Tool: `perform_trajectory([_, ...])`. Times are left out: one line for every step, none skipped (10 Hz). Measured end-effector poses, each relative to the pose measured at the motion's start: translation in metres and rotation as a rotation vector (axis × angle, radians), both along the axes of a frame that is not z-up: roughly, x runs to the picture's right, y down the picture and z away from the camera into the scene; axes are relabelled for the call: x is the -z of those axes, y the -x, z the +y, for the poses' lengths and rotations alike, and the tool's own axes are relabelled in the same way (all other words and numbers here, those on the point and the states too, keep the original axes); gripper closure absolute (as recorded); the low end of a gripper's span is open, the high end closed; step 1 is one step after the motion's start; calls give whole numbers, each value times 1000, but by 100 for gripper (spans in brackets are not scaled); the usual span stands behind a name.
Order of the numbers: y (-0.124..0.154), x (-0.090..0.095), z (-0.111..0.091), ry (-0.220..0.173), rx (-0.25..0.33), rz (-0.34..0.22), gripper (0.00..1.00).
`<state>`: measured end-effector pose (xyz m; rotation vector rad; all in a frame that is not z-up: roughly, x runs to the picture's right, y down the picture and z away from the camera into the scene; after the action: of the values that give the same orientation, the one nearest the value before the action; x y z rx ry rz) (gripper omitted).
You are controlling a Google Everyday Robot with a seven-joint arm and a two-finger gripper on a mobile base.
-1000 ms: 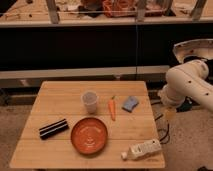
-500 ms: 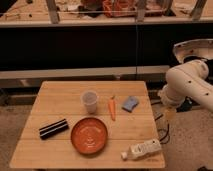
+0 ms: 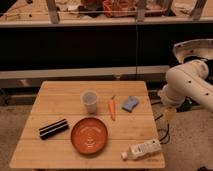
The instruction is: Pick up the ceramic bowl
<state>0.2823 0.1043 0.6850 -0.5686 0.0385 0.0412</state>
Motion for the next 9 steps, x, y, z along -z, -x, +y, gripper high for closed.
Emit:
perform_trajectory([0,0,0,0,0,0,20])
perform_trajectory([1,1,0,-1,5,0,20])
perform_trajectory([5,1,0,-5,21,0,20])
perform_trajectory([21,2,-1,-6,38,-10,20])
perform_trajectory([37,2,-2,-10,57,-17,20])
perform_trajectory([50,2,-3,-13,79,-24,20])
perform_trajectory([57,3,-4,-16,99,-29,20])
perform_trajectory([60,3,-3,-19,111,-31,20])
perform_trajectory([66,5,-2,-23,133,-40,20])
